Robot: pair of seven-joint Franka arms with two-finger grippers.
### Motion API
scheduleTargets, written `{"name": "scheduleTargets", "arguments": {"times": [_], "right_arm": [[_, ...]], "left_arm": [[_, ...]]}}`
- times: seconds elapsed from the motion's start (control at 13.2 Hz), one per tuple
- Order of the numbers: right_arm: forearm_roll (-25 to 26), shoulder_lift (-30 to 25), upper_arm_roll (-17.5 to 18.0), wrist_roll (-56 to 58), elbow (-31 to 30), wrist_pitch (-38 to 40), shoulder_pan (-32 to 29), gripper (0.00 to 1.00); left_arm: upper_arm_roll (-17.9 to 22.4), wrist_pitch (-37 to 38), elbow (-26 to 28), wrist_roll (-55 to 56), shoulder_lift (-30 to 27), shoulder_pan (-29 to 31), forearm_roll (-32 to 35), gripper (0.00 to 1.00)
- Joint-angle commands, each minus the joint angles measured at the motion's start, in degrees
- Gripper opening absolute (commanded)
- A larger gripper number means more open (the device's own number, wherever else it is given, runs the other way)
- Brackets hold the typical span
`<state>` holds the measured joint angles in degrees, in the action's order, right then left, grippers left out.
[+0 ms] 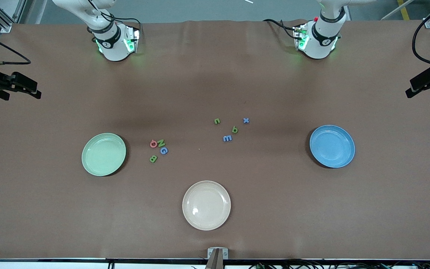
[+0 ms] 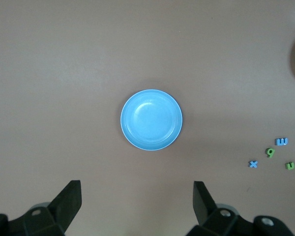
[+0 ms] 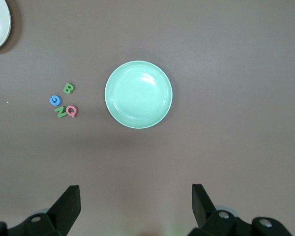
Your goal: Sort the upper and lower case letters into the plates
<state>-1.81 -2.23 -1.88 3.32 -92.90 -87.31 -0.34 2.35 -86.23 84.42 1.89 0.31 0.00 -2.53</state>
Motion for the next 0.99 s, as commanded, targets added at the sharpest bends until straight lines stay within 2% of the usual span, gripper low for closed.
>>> {"name": "scheduleTargets", "arguments": {"times": [0.0, 0.3, 0.68, 0.76, 0.91], "right_arm": [[1.4, -2.2, 0.5, 0.3, -2.5, -1.3, 0.0, 1.0], [1.4, -4.9, 0.5, 0.2, -5.9, -3.0, -0.2, 1.0], [0.8, -4.4, 0.5, 0.0, -5.0, -2.5, -0.2, 1.0], [0.8, -4.3, 0.5, -0.1, -4.5, -2.2, -0.2, 1.0], [0.8, -4.1, 0.4, -0.1, -3.6, -2.2, -0.2, 1.0]], "left_arm": [[0.1, 1.2, -1.0, -0.9, -0.1, 0.1, 0.0, 1.0], [0.1, 1.2, -1.0, -0.9, -0.1, 0.1, 0.0, 1.0], [-0.5, 1.7, -0.5, 0.3, 0.4, -0.5, -1.0, 1.0], [-1.1, 2.1, -0.4, 0.9, 0.9, -1.1, -1.0, 1.0], [-4.8, 2.2, 0.4, 3.9, 2.5, -2.3, -1.0, 1.0]]}}
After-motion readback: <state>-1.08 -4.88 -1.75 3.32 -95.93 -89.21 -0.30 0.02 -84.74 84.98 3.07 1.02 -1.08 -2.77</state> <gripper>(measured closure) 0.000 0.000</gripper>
